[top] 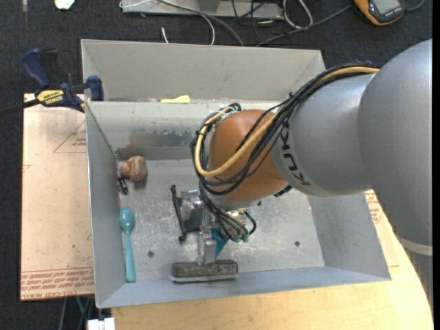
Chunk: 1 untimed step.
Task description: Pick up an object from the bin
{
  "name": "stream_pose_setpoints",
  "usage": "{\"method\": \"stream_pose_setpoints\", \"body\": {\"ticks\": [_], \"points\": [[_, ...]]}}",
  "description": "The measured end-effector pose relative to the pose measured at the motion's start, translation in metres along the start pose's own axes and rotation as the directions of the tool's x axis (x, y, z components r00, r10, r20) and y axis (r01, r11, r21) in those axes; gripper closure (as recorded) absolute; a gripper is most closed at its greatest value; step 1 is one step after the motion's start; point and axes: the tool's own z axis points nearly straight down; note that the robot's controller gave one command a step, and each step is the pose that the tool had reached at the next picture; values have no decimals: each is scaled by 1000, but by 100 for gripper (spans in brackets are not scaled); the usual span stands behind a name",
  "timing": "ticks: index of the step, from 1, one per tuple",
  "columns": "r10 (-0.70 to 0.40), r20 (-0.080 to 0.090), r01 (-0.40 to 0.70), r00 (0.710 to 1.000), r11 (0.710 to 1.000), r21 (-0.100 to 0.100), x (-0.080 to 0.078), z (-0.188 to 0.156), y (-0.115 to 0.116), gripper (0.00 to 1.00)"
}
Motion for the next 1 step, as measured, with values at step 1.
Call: {"method": "stream_pose_setpoints", "body": {"ticks": [1], "points": [[159, 28, -159, 987, 987, -9, -19, 9, -20, 0]]}}
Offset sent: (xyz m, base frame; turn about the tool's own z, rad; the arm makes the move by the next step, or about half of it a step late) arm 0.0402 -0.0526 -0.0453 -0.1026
